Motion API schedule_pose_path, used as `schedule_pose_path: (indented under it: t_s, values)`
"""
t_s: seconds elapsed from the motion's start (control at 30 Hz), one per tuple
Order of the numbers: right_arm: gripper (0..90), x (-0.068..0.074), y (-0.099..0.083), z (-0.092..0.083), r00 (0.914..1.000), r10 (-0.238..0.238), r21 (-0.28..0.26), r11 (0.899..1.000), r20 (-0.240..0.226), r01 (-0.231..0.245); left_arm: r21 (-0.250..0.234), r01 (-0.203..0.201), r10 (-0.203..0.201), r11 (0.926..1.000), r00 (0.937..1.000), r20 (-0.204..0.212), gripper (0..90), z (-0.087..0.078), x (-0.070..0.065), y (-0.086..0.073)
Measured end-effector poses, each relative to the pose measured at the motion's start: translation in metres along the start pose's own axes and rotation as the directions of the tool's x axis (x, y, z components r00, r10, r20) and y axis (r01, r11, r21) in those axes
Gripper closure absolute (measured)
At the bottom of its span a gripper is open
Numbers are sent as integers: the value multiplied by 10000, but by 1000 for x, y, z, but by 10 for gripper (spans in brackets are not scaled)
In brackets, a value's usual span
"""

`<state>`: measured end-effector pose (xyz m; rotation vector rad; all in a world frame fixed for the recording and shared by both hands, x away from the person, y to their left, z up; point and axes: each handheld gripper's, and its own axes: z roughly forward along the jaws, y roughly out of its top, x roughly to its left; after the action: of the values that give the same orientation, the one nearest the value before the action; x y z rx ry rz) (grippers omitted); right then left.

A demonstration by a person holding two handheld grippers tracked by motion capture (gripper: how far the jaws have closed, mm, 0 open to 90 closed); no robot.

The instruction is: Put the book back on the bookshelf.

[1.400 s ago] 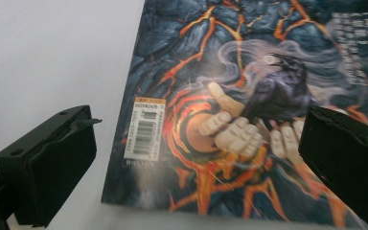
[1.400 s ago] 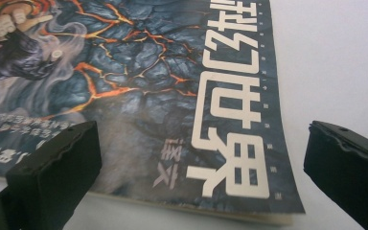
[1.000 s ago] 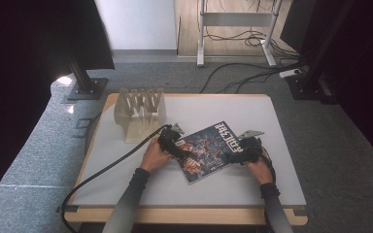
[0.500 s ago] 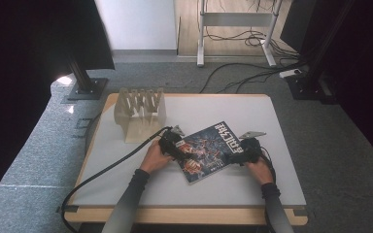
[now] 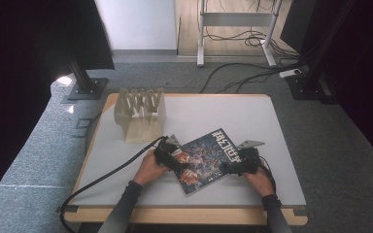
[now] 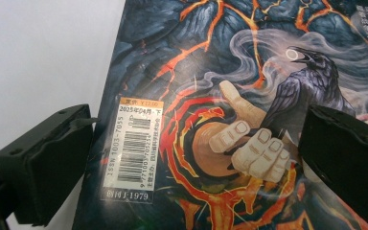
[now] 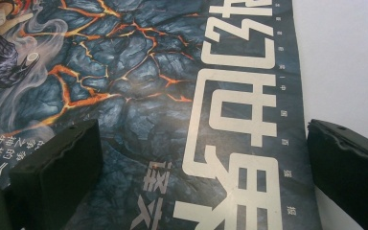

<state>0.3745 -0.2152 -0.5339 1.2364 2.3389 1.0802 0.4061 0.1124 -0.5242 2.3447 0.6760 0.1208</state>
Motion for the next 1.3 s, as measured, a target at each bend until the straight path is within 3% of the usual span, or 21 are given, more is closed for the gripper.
schedule_pose_path:
  t_s: [0.17,0.27,0.57,0.67,0.7,0.8,0.9,0.93,0.97,1.0,1.07,1.2,1.3]
  values:
    - [1,16,-9,-6,9998,-182,-79,9998,-98,181,-118,-58,59,9999,10000,49,0,-9,-11,-14]
    - [0,18,-10,-9,9997,-249,-35,9997,-58,249,-64,-78,79,9999,9999,80,0,-12,-15,-17]
    - [0,24,-28,-38,9944,-969,418,9946,417,952,151,-147,145,9998,9998,128,0,-17,-31,-23]
    - [0,22,-36,-40,9926,-1081,625,9926,561,1045,303,-338,330,9990,9991,284,0,-21,-40,-27]
    - [0,20,-38,-39,9956,-838,516,9953,431,815,373,-478,464,9982,9982,379,0,-22,-45,-29]
    - [0,17,-36,-38,9961,-748,326,9968,466,733,462,-550,526,9974,9973,511,0,-24,-46,-30]
    - [0,16,-33,-37,9950,-872,464,9953,479,850,50,-226,219,9997,9935,1118,0,-33,-38,-31]
    - [0,16,-33,-36,9952,-862,497,9952,472,839,-85,-120,128,9999,9946,1031,0,-37,-34,-31]
    - [0,15,-31,-35,9948,-871,515,9951,528,844,-239,-121,132,9996,9989,439,0,-46,-26,-32]
    - [0,14,-30,-33,9947,-867,509,9952,561,839,-239,-121,132,9996,9989,439,0,-46,-26,-32]
    - [0,13,-29,-32,9950,-806,499,9957,589,777,-215,-26,23,9998,9999,-165,0,-54,-15,-33]
    - [0,7,-22,-24,9957,-607,414,9975,695,579,-81,130,-140,9999,9911,-1325,0,-60,4,-38]
    - [0,3,-15,-17,9960,-488,415,9981,746,458,49,353,-339,9994,9828,-1815,0,-57,17,-41]
